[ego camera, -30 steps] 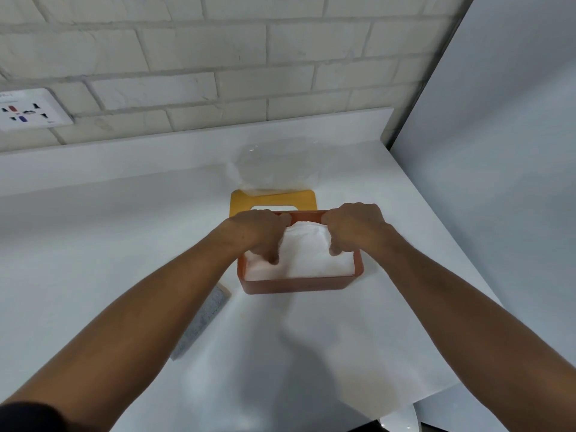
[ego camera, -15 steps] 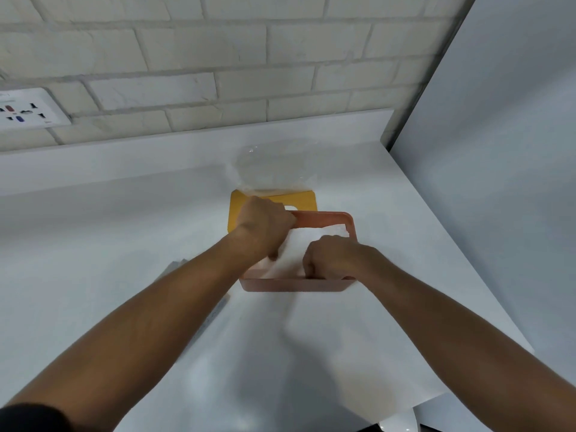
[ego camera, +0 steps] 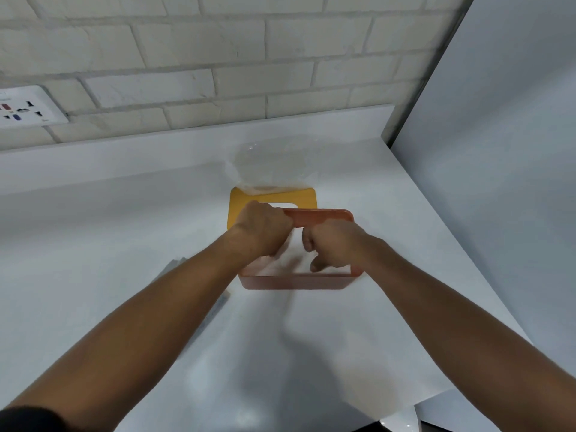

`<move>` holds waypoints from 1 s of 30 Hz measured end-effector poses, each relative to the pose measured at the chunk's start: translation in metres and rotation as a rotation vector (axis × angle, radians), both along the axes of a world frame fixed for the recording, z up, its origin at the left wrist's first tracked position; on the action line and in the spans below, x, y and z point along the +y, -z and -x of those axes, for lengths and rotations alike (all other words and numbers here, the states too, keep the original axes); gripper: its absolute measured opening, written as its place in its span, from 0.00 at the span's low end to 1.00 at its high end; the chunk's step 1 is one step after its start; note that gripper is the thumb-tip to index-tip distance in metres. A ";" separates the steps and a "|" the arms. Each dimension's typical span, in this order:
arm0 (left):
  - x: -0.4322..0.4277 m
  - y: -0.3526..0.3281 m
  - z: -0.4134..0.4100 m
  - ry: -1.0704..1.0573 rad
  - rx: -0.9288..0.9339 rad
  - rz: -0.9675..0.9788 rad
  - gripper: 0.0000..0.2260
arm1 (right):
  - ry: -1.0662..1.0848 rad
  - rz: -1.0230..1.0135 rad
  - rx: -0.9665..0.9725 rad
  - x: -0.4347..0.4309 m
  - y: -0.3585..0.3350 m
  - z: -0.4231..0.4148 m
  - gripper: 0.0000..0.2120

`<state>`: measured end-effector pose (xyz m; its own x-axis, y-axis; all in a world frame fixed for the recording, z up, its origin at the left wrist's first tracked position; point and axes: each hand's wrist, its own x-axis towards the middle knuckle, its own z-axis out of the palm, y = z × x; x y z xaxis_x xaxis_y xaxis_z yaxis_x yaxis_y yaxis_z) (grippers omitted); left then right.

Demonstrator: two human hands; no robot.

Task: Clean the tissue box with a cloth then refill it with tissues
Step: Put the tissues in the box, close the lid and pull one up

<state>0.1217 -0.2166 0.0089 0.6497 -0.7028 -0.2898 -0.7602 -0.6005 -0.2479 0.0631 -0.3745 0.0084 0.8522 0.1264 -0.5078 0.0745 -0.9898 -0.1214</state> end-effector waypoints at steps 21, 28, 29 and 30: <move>0.033 0.010 0.010 0.009 0.157 0.361 0.02 | -0.088 0.094 -0.278 -0.008 0.005 0.018 0.11; 0.042 -0.016 -0.013 -0.136 0.096 0.505 0.06 | 0.224 0.036 -0.481 -0.020 -0.015 0.008 0.10; 0.042 -0.018 -0.015 -0.155 0.100 0.519 0.07 | 0.267 0.025 -0.475 -0.022 -0.017 0.006 0.10; 0.042 -0.019 -0.017 -0.182 0.097 0.529 0.07 | 0.309 0.014 -0.465 -0.023 -0.018 0.005 0.10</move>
